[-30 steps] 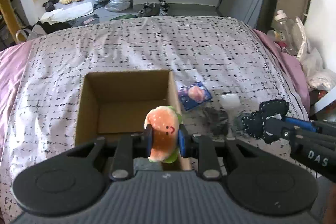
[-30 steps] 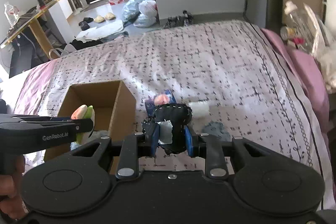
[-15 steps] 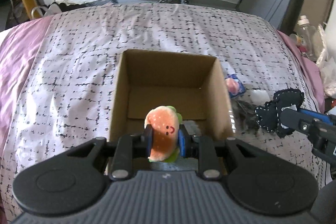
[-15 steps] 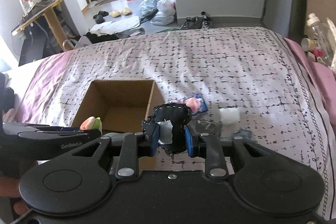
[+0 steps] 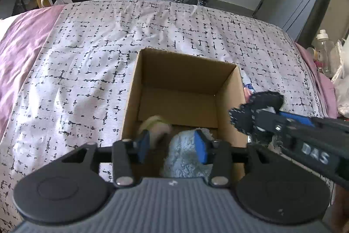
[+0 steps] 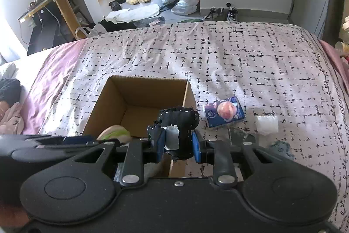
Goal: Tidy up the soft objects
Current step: 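Drop the burger plush into the box with the left gripper while the right gripper drops the black-and-white plush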
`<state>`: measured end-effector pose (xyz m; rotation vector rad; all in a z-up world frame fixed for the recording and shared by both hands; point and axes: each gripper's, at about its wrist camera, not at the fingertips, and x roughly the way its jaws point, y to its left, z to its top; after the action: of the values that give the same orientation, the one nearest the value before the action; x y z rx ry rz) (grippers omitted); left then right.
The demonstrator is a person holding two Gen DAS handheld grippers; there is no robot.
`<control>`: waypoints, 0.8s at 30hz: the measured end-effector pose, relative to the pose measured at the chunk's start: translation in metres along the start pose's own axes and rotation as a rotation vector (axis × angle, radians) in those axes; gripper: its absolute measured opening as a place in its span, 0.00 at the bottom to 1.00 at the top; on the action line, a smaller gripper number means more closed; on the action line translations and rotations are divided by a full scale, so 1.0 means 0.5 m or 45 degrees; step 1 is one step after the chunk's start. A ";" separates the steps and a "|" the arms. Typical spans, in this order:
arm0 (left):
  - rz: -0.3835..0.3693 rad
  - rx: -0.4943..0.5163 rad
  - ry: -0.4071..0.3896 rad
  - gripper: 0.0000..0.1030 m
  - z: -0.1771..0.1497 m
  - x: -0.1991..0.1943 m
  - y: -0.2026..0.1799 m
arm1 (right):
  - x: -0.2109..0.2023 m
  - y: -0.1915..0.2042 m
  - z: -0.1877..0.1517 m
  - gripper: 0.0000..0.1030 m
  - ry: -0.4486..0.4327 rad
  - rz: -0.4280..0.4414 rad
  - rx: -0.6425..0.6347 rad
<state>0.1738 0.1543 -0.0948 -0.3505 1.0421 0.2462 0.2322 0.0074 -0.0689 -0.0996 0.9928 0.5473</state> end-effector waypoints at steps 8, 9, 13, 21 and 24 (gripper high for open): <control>0.026 -0.035 -0.037 0.59 0.007 -0.001 0.019 | 0.033 0.006 0.009 0.27 0.031 0.038 0.019; 0.028 -0.045 -0.037 0.60 0.008 0.001 0.024 | 0.037 0.005 0.010 0.28 0.038 0.050 0.028; 0.047 -0.068 -0.034 0.62 0.010 0.006 0.036 | 0.047 -0.006 0.012 0.32 0.073 0.122 0.099; 0.037 -0.086 -0.026 0.72 0.009 0.008 0.038 | 0.029 -0.019 0.004 0.41 0.062 0.127 0.108; 0.043 -0.073 -0.029 0.74 0.007 0.005 0.029 | 0.012 -0.024 0.001 0.47 0.034 0.118 0.084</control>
<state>0.1724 0.1692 -0.0979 -0.3816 1.0206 0.3103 0.2411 -0.0005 -0.0754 -0.0022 1.0447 0.5989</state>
